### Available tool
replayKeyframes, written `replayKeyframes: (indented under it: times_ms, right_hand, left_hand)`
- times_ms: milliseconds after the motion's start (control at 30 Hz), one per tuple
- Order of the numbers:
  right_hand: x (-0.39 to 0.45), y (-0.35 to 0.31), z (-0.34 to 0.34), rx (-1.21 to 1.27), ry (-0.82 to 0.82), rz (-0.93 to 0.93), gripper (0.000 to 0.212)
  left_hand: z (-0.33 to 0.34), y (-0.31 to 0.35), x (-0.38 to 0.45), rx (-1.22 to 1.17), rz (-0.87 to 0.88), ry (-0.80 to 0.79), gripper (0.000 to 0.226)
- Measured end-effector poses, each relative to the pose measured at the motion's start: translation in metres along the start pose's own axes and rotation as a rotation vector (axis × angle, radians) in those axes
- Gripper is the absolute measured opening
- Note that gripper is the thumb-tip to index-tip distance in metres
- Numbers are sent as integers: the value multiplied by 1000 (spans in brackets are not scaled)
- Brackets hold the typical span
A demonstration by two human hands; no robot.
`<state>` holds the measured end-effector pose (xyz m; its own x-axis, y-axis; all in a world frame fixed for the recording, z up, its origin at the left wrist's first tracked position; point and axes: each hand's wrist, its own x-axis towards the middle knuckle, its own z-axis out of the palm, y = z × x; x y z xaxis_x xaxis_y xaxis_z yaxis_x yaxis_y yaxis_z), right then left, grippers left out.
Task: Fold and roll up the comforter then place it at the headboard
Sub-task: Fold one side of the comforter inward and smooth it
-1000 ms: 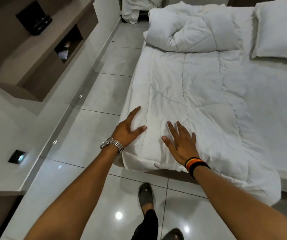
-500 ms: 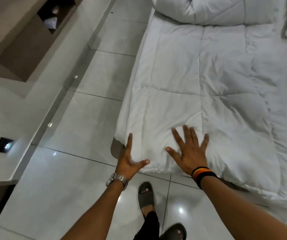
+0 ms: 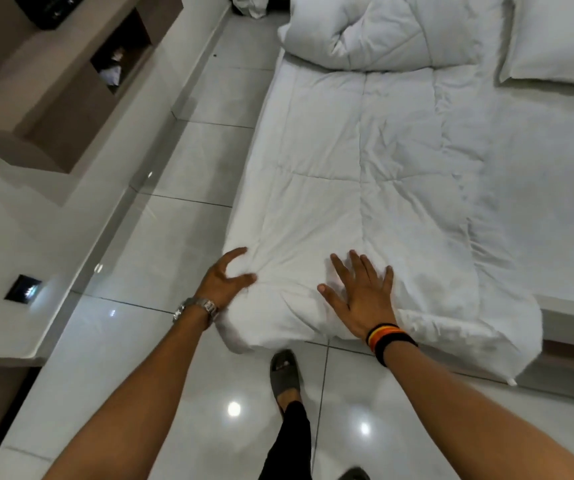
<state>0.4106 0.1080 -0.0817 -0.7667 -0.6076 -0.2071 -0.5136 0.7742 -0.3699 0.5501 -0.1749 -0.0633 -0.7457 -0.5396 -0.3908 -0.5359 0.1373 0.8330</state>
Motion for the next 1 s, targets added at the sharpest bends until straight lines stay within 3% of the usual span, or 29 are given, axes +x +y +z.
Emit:
replayKeyframes:
  times_ms: [133,233,367,633,867,1000]
  right_hand:
    - [-72,45,0,81,76,190,86]
    - [-105,92,1,113,119,373,88]
    - [-111,148,-3,187,253,548,83]
    - [-65,235,-45,311,354,777,100]
    - [-43,288,-42,488,235,659,121]
    - [-44,296,-33,577,257,556,126]
  left_hand:
    - [30,-13,-17,130,-110,252,83]
    - [76,-36,-40,130,-137,344,85]
    - [150,-54,-60,155,-34,212,79]
    - [256,-17,-55,262,204,65,75]
    - [324,6,-33,553,505,-14,77]
    - [357,21,-22,599,483,45,74]
